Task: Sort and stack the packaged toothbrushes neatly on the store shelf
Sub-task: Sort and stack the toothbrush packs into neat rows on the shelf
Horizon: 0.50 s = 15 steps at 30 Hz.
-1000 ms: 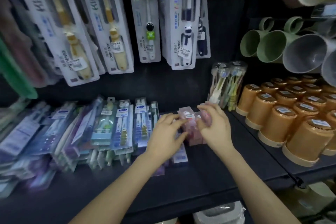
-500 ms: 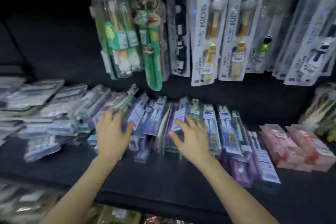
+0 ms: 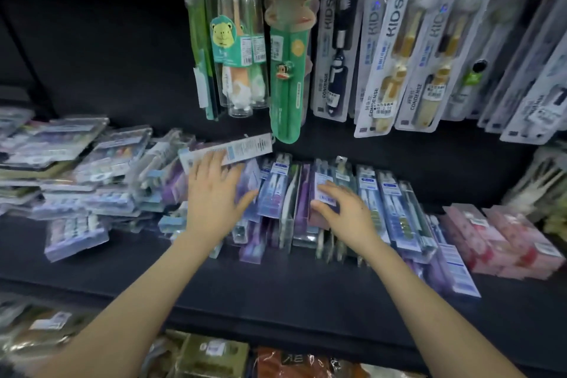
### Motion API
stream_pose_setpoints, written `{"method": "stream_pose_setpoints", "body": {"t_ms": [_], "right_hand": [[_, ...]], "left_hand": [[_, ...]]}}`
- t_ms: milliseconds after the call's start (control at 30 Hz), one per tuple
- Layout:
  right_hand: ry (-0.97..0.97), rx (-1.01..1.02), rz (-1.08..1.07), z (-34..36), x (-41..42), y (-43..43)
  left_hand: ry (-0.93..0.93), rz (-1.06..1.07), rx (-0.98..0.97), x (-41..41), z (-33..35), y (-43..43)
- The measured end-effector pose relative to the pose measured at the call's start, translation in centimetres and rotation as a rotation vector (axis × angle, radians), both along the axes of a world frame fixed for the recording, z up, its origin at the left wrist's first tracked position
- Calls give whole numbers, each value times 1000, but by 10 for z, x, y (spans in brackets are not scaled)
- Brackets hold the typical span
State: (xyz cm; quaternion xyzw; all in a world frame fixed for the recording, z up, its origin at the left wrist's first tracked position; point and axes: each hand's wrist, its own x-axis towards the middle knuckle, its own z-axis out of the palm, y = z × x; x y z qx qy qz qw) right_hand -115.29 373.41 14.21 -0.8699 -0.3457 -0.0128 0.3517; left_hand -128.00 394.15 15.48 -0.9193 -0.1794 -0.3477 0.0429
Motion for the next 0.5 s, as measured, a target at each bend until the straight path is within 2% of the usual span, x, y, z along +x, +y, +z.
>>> {"method": "stream_pose_setpoints", "body": {"t_ms": [100, 167, 300, 500], "right_hand": [[194, 180, -8, 8, 1, -11], [262, 267, -21, 11, 2, -20], [274, 267, -19, 11, 5, -36], [280, 338, -35, 11, 5, -42]], "left_hand": [[45, -268, 103, 7, -15, -27], [135, -344, 153, 12, -23, -43], [286, -282, 161, 24, -27, -61], [236, -162, -22, 35, -23, -63]]}}
